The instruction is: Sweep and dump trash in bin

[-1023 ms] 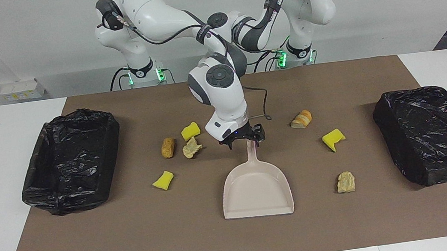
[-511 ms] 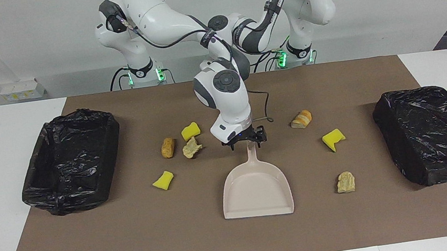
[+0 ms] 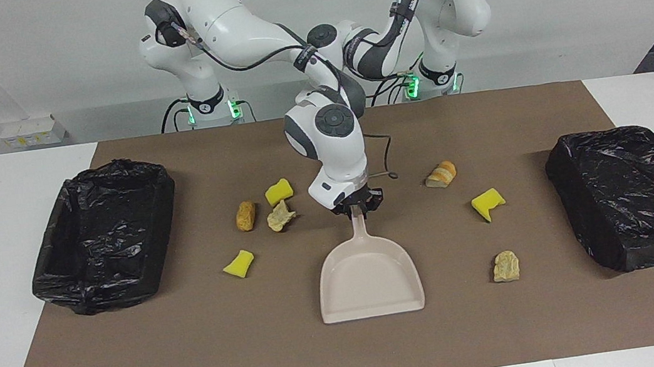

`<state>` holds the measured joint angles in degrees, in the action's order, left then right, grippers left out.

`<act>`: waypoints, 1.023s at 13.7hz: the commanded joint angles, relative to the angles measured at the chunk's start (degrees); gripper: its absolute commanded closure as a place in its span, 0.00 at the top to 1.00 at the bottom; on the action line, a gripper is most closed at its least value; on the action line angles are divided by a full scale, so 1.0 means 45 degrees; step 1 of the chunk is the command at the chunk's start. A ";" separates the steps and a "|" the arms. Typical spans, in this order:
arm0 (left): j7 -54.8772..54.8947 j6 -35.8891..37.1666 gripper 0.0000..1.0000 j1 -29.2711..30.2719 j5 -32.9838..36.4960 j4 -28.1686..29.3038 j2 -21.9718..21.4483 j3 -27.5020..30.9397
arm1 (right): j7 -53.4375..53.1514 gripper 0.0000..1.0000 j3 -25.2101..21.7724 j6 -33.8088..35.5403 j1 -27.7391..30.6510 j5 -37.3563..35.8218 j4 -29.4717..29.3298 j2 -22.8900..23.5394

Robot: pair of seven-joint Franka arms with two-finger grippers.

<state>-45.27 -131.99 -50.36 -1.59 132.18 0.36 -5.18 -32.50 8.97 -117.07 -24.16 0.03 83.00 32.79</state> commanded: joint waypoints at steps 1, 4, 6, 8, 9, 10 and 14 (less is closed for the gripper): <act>-0.0018 0.0483 1.00 0.0175 0.0159 -0.0175 -0.0217 -0.0137 | 0.1592 0.00 0.0135 0.0565 0.0736 0.0091 0.0110 -0.0878; 0.0100 0.0308 0.98 0.0194 0.0139 -0.0116 -0.0198 -0.0157 | 0.3876 0.00 0.0155 0.1014 0.1634 0.0345 0.0208 -0.1777; 0.0332 0.0443 0.82 0.0155 0.0139 -0.0097 -0.0217 -0.0157 | 0.6039 0.00 0.0155 0.1987 0.2201 0.0345 0.0188 -0.2031; 0.1286 0.0541 0.40 0.0194 0.0120 0.0001 -0.0256 -0.0157 | 0.8791 0.00 0.0116 0.2867 0.2884 0.0112 0.0227 -0.2189; 0.1542 0.0561 0.24 0.0194 0.0120 0.0040 -0.0256 -0.0157 | 1.0081 0.00 0.0097 0.3161 0.3294 0.0053 0.0169 -0.2189; 0.1622 0.0619 0.11 0.0175 0.0139 0.0001 -0.0256 -0.0137 | 1.1331 0.00 0.0096 0.3261 0.3665 -0.0064 0.0149 -0.2189; 0.2306 0.1573 0.00 0.0369 0.0139 -0.0388 -0.0314 -0.0060 | 1.4367 0.00 0.0096 0.3204 0.4332 -0.1002 0.0266 -0.2189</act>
<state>-36.91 -128.21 -49.86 -1.43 131.31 0.00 -5.39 27.74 8.65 -102.64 -5.27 -2.65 83.14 23.76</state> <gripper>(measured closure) 0.749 0.674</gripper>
